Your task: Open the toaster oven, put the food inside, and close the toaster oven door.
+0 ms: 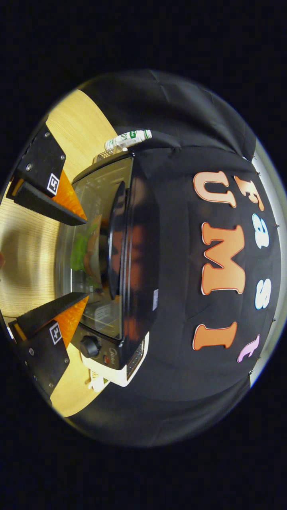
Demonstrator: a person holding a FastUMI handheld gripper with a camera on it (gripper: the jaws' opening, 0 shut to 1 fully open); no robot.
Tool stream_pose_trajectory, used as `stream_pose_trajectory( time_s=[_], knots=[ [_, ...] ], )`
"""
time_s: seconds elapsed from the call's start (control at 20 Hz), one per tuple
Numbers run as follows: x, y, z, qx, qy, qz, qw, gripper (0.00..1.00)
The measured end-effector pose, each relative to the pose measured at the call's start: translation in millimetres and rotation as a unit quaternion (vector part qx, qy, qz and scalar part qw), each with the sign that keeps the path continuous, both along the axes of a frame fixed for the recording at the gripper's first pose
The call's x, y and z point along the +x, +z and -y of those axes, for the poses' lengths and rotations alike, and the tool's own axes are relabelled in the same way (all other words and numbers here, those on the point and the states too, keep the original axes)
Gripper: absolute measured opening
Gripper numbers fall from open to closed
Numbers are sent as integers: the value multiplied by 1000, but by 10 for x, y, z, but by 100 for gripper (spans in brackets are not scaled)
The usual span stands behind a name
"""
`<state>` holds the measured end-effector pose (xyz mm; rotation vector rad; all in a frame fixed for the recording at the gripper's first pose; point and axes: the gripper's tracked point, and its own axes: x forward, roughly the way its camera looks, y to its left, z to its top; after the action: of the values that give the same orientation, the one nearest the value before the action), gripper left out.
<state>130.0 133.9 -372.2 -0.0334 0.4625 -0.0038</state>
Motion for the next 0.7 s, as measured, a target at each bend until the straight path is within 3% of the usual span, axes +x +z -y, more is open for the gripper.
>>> stream_pose_trajectory(
  time_s=[0.4,0.7],
  knots=[
    [-178,932,112,-21,14,117,993,100],
    [-574,1604,299,46,9,176,983,99]
  ],
)
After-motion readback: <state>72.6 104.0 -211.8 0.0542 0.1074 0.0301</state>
